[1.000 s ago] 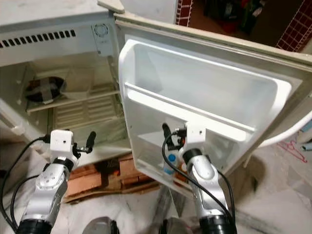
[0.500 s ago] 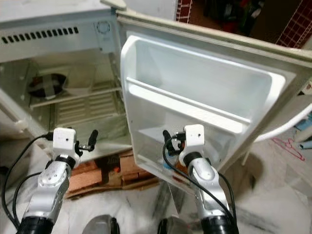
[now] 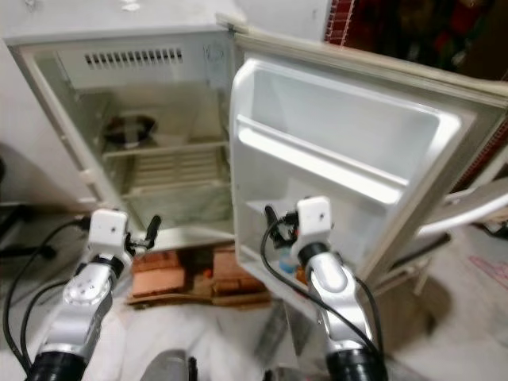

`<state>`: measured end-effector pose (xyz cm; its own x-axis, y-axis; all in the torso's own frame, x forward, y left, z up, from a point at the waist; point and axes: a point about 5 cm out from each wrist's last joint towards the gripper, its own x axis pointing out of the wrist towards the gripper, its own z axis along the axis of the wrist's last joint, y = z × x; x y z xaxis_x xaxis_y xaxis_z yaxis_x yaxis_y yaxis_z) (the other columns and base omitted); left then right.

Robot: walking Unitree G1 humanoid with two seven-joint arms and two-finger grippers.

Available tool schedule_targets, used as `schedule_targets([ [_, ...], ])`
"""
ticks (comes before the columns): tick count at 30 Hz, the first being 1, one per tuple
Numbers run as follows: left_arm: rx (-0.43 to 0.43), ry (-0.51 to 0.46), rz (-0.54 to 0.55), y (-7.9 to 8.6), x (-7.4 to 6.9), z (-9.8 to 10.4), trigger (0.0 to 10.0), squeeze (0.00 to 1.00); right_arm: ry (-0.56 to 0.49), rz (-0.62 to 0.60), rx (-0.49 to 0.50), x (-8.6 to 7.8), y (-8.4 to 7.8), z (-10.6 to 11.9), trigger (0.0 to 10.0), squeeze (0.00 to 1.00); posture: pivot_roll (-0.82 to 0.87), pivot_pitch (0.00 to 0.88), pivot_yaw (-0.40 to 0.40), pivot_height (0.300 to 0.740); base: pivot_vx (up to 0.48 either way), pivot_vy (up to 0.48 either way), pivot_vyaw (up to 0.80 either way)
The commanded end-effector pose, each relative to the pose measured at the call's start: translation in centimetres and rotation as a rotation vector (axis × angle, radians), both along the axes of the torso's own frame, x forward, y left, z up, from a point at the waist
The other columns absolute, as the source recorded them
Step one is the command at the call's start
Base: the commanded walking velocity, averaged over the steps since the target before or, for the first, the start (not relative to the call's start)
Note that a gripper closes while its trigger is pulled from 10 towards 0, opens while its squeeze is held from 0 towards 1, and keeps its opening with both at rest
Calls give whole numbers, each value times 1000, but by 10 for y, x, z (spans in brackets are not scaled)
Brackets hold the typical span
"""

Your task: Restocking fridge

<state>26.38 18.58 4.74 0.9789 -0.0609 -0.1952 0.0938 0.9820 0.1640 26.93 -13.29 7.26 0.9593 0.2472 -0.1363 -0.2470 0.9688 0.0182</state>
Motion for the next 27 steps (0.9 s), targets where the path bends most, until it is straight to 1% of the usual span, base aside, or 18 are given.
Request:
schedule_targets([
  [1,5,-14,-12,-5,5,4,10000,0,-30,-9,21,2,-5,5,10000,0,13,0,4,740,0,-480,0],
  [6,1,-14,-8,-6,6,3,10000,0,-26,19,76,3,-2,6,10000,0,12,0,2,740,0,-480,0],
  [10,-2,-12,-10,-8,6,3,10000,0,-27,85,108,1,5,8,10000,0,12,0,-1,740,0,-480,0],
  [11,-3,-12,-13,-9,6,2,10000,0,-17,143,130,-1,10,8,10000,0,13,0,-3,740,0,-472,0],
  [13,-4,-11,-15,-9,7,2,10000,0,-14,194,143,-4,15,9,10000,0,13,0,-4,740,0,-472,0],
  [14,-8,-11,-17,-10,7,2,10000,0,7,269,158,-8,20,8,10000,0,12,0,-5,740,0,-465,0],
  [15,-9,-11,-17,-10,6,2,10000,0,19,316,169,-10,24,7,10000,0,12,0,-5,740,0,-465,0],
  [18,-10,-11,-16,-10,7,2,10000,0,40,416,186,-16,30,7,10000,0,12,0,-6,740,0,-463,0],
  [20,-8,-12,-16,-10,8,2,10000,0,47,489,175,-20,32,7,10000,0,13,0,-7,740,0,-463,0],
  [21,-3,-13,-17,-11,8,2,10000,0,38,504,154,-20,31,7,10000,0,13,0,-7,740,0,-480,0],
  [23,0,-14,-17,-11,8,2,10000,0,34,498,149,-19,30,7,10000,0,13,0,-7,740,0,-480,0],
  [24,5,-13,-17,-11,9,2,10000,0,27,472,144,-16,27,7,10000,0,14,0,-7,740,0,-480,0],
  [27,7,-12,-17,-10,9,1,10000,0,19,442,147,-10,21,9,10000,0,14,0,-6,740,0,-480,0],
])
